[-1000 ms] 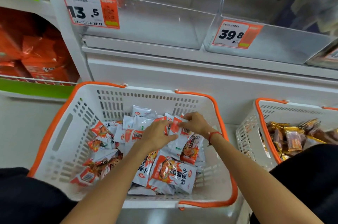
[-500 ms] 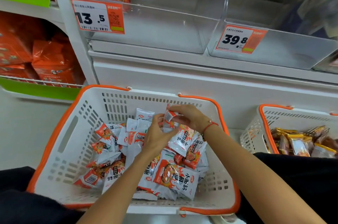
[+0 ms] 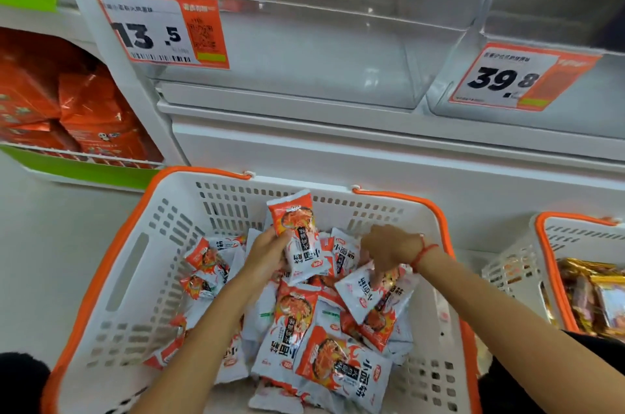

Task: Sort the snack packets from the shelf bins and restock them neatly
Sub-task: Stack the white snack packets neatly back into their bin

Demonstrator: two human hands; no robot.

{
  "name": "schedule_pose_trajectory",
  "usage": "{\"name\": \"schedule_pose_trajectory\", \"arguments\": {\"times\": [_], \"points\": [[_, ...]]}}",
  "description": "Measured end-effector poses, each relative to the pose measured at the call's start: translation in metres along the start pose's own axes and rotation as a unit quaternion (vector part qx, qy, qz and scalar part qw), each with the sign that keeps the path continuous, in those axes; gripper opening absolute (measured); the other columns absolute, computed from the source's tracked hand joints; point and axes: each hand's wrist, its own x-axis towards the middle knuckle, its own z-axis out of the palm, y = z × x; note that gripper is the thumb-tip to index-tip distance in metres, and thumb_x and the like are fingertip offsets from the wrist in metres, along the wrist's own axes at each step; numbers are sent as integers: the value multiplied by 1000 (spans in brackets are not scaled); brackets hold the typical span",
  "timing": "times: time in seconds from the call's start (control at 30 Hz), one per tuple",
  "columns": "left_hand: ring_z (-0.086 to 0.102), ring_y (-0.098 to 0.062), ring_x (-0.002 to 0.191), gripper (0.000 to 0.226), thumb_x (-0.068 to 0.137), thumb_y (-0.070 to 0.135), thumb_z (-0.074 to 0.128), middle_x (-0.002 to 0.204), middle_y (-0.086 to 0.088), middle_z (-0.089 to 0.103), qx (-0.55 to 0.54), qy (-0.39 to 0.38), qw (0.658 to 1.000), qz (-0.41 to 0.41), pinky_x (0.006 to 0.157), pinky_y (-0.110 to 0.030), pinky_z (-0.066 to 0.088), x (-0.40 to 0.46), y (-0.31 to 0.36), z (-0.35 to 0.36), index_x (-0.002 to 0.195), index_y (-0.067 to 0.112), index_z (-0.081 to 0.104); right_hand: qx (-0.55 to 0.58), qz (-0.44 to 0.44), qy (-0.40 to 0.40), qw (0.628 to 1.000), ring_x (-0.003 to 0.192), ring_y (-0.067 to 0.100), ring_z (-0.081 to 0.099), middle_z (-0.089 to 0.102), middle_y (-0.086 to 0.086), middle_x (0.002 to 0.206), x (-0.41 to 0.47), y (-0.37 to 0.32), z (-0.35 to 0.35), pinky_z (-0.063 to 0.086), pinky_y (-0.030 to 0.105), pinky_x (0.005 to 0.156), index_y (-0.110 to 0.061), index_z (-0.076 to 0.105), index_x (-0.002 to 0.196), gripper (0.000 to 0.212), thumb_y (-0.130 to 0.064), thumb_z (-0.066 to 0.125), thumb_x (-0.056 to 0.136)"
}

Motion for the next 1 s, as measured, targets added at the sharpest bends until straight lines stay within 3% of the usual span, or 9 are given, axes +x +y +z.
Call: {"name": "schedule_pose_trajectory", "arguments": {"times": [0.1, 0.23, 0.33, 0.4, 0.53, 0.7, 0.8, 0.9, 1.0], "points": [[64, -27, 103, 27, 103, 15, 41, 120, -14, 64, 32, -4, 999, -2, 83, -34, 54, -3, 7, -7, 124, 5, 55, 86, -26, -41, 995, 107, 26, 59, 65, 7, 115, -9, 7, -33, 44, 27, 86, -11, 66, 115, 46, -40, 76, 79], [65, -21, 87, 19, 103, 19, 44, 116, -13, 66, 1, 32, 999, -7, 72, -30, 53, -21, 26, -16, 115, 13, 57, 302, -94, 39, 948, 84, 11, 61, 67, -6, 92, -36, -1, -63, 46, 24, 75, -15, 65, 94, 30, -40, 75, 81], [58, -24, 115, 28, 104, 31, 40, 138, -4, 54, 48, 9, 999, 3, 90, -37, 46, -46, 42, -29, 129, 24, 51, 493, -128, 104, 854, 81, 14, 66, 73, 1, 97, -60, -15, -73, 54, 27, 76, -13, 73, 102, 34, -38, 75, 78], [34, -18, 138, 44, 103, 39, 36, 150, 7, 34, 143, -62, 988, 10, 107, -41, 33, -62, 50, -37, 146, 29, 34, 556, -149, 113, 810, 82, 22, 69, 74, 7, 99, -73, -27, -77, 57, 27, 71, -16, 75, 97, 27, -35, 74, 78], [45, -3, 126, 33, 97, 35, 56, 133, 18, 46, 244, -220, 944, 16, 100, -15, 38, -79, 67, -39, 128, 34, 47, 501, -222, 97, 831, 125, 5, 52, 51, -18, 140, -91, -47, -82, 45, 26, 103, -27, 73, 108, 29, -33, 73, 80], [61, 5, 107, 37, 87, 16, 63, 128, 11, 63, 172, -291, 941, -25, 85, -14, 48, -91, 83, -55, 120, 31, 57, 492, -209, 75, 842, 110, 4, 62, 62, -21, 124, -105, -48, -77, 51, 24, 91, -28, 67, 117, 27, -29, 66, 89], [65, 0, 102, 45, 84, -2, 63, 118, 12, 67, 199, -352, 912, -70, 81, -16, 51, -97, 91, -54, 117, 28, 56, 429, -217, 100, 871, 139, -3, 26, 32, -33, 144, -110, -50, -85, 25, 27, 115, -33, 70, 112, 31, -36, 72, 82], [65, -13, 110, 58, 66, 12, 77, 117, 1, 70, 223, -374, 896, -84, 87, -23, 52, -99, 96, -44, 121, 14, 58, 451, -242, 39, 858, 128, 10, 50, 54, -13, 138, -115, -53, -92, 40, 39, 110, -22, 70, 116, 35, -33, 74, 83], [63, -16, 113, 51, 77, 4, 73, 122, -3, 68, 210, -370, 903, -58, 93, -25, 51, -97, 96, -47, 124, 11, 56, 498, -235, 31, 834, 95, 25, 70, 71, 7, 111, -121, -54, -85, 56, 41, 86, -15, 69, 114, 29, -26, 71, 87]]}}
